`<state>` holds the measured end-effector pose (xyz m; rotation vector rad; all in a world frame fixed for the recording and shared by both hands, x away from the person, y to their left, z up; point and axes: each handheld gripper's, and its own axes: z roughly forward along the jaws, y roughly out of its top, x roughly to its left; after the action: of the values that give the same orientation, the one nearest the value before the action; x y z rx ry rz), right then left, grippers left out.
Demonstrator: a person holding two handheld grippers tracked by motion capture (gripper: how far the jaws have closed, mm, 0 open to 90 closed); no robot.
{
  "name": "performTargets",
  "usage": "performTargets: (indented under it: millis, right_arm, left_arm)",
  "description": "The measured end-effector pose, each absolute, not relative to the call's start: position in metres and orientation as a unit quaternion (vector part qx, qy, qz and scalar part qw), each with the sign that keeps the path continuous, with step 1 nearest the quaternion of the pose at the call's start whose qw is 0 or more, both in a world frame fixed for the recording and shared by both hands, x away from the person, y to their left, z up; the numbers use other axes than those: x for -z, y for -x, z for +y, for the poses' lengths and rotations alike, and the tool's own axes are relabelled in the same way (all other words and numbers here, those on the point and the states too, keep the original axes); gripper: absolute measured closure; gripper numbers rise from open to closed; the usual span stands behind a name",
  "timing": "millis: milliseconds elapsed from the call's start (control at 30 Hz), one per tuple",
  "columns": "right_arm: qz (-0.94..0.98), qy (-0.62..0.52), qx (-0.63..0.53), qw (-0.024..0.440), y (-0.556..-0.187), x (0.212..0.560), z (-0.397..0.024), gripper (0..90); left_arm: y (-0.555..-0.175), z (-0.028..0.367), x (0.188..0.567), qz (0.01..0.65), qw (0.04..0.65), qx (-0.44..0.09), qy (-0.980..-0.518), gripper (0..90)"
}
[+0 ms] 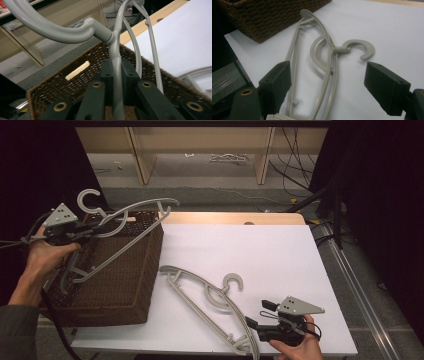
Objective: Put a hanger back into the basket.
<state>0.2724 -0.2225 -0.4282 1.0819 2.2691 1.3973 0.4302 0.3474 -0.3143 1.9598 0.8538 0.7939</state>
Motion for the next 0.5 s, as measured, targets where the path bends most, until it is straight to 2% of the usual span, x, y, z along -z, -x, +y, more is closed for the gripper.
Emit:
performTargets:
  millis: [500]
  right_arm:
    - [0.779,-0.379,-0.481,0.134,-0.276,0.432,-0.225,21.5]
  left_arm:
    - [-0.426,0.384,0.346,0.383,0.405,-0.32,-0.766,82.0]
